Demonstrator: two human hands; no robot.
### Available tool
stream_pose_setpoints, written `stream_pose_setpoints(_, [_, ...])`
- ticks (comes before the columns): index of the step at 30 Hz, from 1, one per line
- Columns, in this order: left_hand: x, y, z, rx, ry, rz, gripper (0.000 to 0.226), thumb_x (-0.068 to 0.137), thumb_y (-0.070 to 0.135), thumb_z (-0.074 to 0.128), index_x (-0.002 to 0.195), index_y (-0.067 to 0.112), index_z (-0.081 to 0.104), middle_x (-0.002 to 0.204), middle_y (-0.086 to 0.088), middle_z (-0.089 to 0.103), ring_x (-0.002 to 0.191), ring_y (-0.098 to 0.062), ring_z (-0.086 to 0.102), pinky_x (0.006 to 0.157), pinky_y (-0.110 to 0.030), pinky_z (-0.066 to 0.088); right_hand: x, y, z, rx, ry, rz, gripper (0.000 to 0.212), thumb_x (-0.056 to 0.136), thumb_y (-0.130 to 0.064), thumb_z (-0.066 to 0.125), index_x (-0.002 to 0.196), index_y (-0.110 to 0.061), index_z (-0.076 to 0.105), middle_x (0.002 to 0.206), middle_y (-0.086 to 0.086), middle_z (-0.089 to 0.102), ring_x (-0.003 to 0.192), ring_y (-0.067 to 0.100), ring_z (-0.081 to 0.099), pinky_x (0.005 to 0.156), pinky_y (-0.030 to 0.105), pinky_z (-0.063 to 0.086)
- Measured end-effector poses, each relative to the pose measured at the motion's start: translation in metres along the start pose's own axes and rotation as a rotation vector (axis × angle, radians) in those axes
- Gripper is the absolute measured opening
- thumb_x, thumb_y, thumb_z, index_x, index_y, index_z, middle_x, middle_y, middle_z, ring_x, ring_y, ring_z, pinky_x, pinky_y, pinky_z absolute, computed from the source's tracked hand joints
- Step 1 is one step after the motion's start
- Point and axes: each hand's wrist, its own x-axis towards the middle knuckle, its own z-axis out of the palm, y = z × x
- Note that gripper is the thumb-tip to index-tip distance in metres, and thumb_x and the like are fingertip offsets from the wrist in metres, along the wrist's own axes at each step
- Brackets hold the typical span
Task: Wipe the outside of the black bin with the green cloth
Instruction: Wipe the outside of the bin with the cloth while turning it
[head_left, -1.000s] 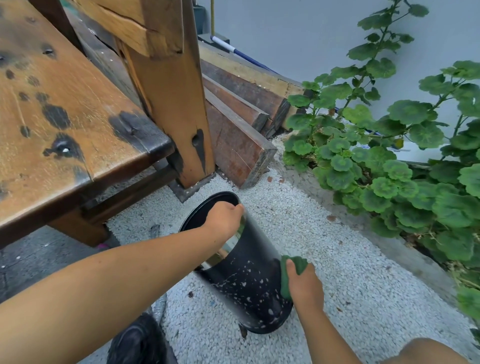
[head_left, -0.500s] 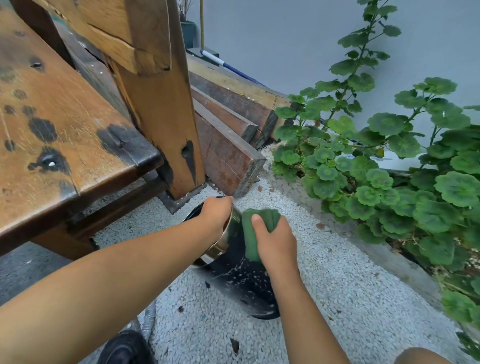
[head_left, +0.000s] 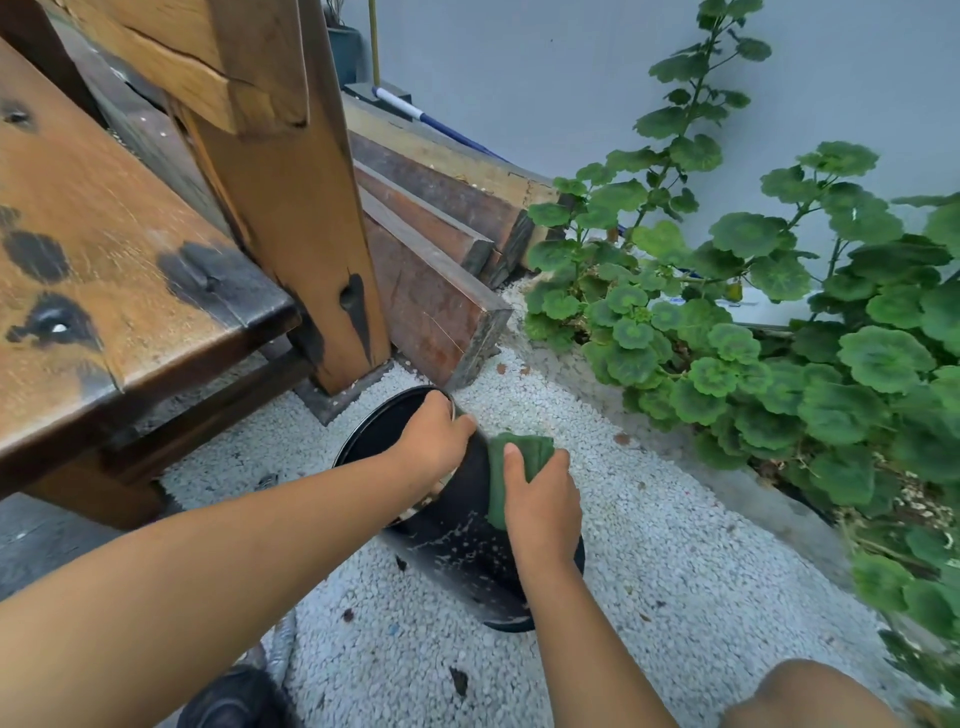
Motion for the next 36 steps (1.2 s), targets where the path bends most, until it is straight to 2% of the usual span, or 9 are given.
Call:
stream_pose_setpoints(8, [0.018,0.007,-0.016,0.019,0.049,-0.078,0.041,0.1,0.017,0.048,0.069,0.016,0.021,0.065,-0.002,0.021,0.057,-0.018,0.02,0.056,-0.031,0.017,0.012,0.065,-0.009,-0.084,-0.02,0.179,0.043,0.097,-0.059,0.047,0.102,-0.017,0.043,0.087,0.002,0.061,0.072,0.023,0.057,0.059,0.035,0.044])
stream_pose_setpoints(14, [0.018,0.013,-0.015,0.011,0.029,-0.104,0.039,0.101,0.019,0.048,0.07,0.015,0.025,0.065,-0.001,0.025,0.055,-0.018,0.023,0.052,-0.032,0.019,0.016,0.082,-0.01,-0.064,-0.049,0.312,0.055,0.097,-0.061,0.045,0.119,-0.01,0.047,0.113,0.016,0.055,0.081,0.032,0.055,0.065,0.038,0.045])
stream_pose_setpoints(23, [0.013,0.014,-0.009,-0.037,0.037,-0.115,0.043,0.099,0.016,0.049,0.066,0.015,0.022,0.061,-0.003,0.021,0.056,-0.02,0.019,0.066,-0.036,0.022,0.014,0.097,-0.012,0.257,-0.115,0.482,0.054,0.098,-0.053,0.05,0.118,-0.003,0.055,0.088,0.004,0.057,0.081,0.025,0.053,0.077,0.036,0.04])
stream_pose_setpoints(28, [0.011,0.015,-0.013,-0.048,0.064,-0.143,0.046,0.099,0.018,0.051,0.064,0.013,0.023,0.057,-0.003,0.021,0.052,-0.02,0.02,0.058,-0.03,0.02,0.01,0.096,-0.021,0.442,-0.216,0.502,0.038,0.096,-0.048,0.058,0.104,-0.011,0.058,0.089,0.002,0.061,0.092,0.027,0.062,0.094,0.045,0.051])
stream_pose_setpoints(30, [0.012,0.018,-0.015,-0.078,0.079,-0.179,0.033,0.1,0.017,0.051,0.073,-0.002,0.052,0.056,-0.003,0.026,0.048,-0.018,0.025,0.053,-0.029,0.025,0.016,0.092,-0.033,0.436,-0.257,0.498,0.039,0.094,-0.051,0.059,0.104,-0.013,0.057,0.093,0.004,0.063,0.094,0.027,0.063,0.091,0.044,0.051])
stream_pose_setpoints(31, [0.015,0.019,-0.016,-0.099,0.095,-0.2,0.032,0.1,0.015,0.05,0.103,-0.017,0.055,0.057,-0.003,0.032,0.049,-0.017,0.029,0.056,-0.031,0.033,0.02,0.09,-0.04,0.44,-0.291,0.494,0.039,0.094,-0.051,0.06,0.106,-0.014,0.058,0.097,0.005,0.065,0.093,0.025,0.064,0.087,0.042,0.052])
stream_pose_setpoints(32, [0.016,0.021,-0.017,-0.114,0.118,-0.217,0.029,0.099,0.012,0.048,0.109,-0.013,0.058,0.062,-0.003,0.036,0.052,-0.016,0.033,0.063,-0.034,0.04,0.027,0.086,-0.047,0.445,-0.335,0.488,0.04,0.093,-0.052,0.062,0.108,-0.015,0.058,0.1,0.007,0.067,0.093,0.025,0.065,0.084,0.04,0.052])
stream_pose_setpoints(34, [0.018,0.022,-0.019,-0.178,0.118,-0.247,0.017,0.101,0.008,0.042,0.089,0.001,0.052,0.07,-0.002,0.039,0.058,-0.015,0.036,0.073,-0.034,0.04,0.041,0.079,-0.058,0.43,-0.422,0.484,0.045,0.091,-0.053,0.064,0.112,-0.014,0.059,0.106,0.012,0.07,0.097,0.029,0.067,0.087,0.044,0.056])
stream_pose_setpoints(36, [0.02,0.018,-0.021,-0.244,0.109,-0.292,0.025,0.104,0.012,0.039,0.096,-0.009,0.05,0.092,-0.01,0.05,0.078,-0.025,0.049,0.077,-0.036,0.04,0.051,0.075,-0.06,0.417,-0.449,0.496,0.05,0.091,-0.053,0.065,0.117,-0.011,0.06,0.111,0.016,0.07,0.103,0.034,0.067,0.095,0.049,0.054])
